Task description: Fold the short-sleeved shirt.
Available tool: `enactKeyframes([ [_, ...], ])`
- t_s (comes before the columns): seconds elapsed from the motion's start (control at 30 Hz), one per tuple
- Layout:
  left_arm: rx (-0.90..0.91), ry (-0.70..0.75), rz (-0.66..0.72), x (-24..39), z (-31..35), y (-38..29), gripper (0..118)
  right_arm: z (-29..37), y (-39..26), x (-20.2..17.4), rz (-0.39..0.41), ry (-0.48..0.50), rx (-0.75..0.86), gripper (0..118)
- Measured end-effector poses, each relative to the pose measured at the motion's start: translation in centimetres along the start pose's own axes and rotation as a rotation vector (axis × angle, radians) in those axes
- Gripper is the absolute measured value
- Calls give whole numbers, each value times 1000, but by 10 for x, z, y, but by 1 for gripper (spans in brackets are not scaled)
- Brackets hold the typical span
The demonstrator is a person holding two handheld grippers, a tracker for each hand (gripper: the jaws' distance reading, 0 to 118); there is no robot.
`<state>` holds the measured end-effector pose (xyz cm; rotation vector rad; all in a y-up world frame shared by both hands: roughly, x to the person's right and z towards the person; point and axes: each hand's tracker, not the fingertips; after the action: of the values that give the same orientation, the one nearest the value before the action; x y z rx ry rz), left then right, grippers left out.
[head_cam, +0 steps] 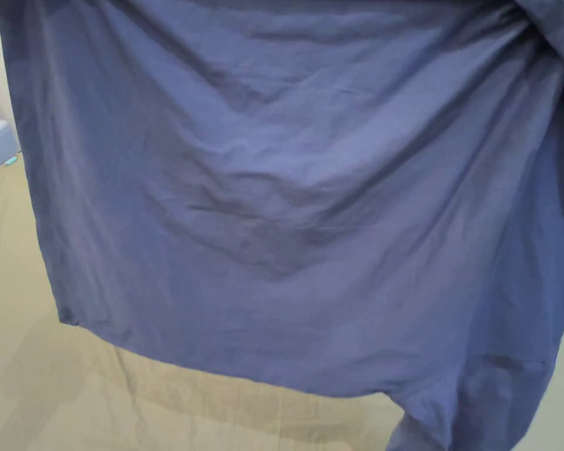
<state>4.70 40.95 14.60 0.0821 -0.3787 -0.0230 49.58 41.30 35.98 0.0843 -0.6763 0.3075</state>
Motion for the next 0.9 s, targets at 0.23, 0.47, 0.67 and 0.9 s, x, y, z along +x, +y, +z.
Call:
enactKeyframes([
  [0.23, -12, 27, -22, 14, -68, 3, 2, -67, -2, -19, 26, -35, -19, 13],
  [0.47, -31, 62, -49, 16, -134, -15, 2, -117, -24, -48, 81, -39, -38, 13],
  [0.67, -129, 82, -20, 16, -174, -64, 2, -146, -70, -79, 106, -9, -118, 13],
  [0.9, -285, 62, -68, 18, -185, -159, 2, -150, -166, -106, 106, 66, -312, 13],
])
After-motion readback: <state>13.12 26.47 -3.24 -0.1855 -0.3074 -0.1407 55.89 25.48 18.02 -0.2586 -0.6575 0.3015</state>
